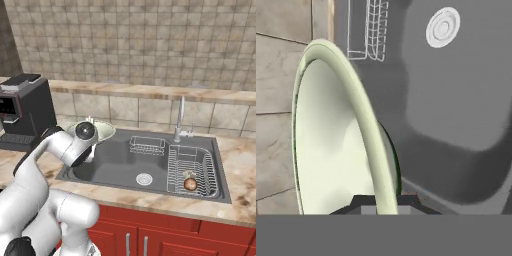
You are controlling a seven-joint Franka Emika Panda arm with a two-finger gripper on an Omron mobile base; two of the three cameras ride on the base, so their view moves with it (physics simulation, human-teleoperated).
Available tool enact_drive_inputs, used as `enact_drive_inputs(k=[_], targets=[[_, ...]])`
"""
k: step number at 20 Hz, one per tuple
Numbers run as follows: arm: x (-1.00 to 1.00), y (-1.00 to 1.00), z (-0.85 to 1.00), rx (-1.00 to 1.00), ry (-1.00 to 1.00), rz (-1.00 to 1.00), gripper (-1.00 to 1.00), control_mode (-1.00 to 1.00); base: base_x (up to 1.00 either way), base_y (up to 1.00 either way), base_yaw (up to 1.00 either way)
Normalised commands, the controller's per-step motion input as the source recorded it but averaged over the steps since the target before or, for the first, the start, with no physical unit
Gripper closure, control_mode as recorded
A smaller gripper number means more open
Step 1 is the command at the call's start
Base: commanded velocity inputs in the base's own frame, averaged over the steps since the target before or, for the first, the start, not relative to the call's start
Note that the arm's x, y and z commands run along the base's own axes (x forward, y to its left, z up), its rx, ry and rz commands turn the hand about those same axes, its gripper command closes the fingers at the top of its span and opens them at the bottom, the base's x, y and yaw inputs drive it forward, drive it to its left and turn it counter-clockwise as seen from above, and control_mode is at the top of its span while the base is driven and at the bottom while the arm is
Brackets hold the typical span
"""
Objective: Dump the mushroom and garlic from the bowl so the bowl can be washed. Place the bowl in the sink after clearing the leftovers.
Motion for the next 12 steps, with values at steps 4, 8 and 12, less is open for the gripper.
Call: enact_drive_inputs(k=[4,8,12], targets=[[0.14,-0.45,-0.01,0.06,0.31,-0.57,1.0,-1.0,0.0,0.0,0.0],[0.0,-0.4,-0.02,0.1,0.48,-0.58,1.0,-1.0,0.0,0.0,0.0],[0.02,-0.53,-0.11,0.15,0.59,-0.45,1.0,-1.0,0.0,0.0,0.0]])
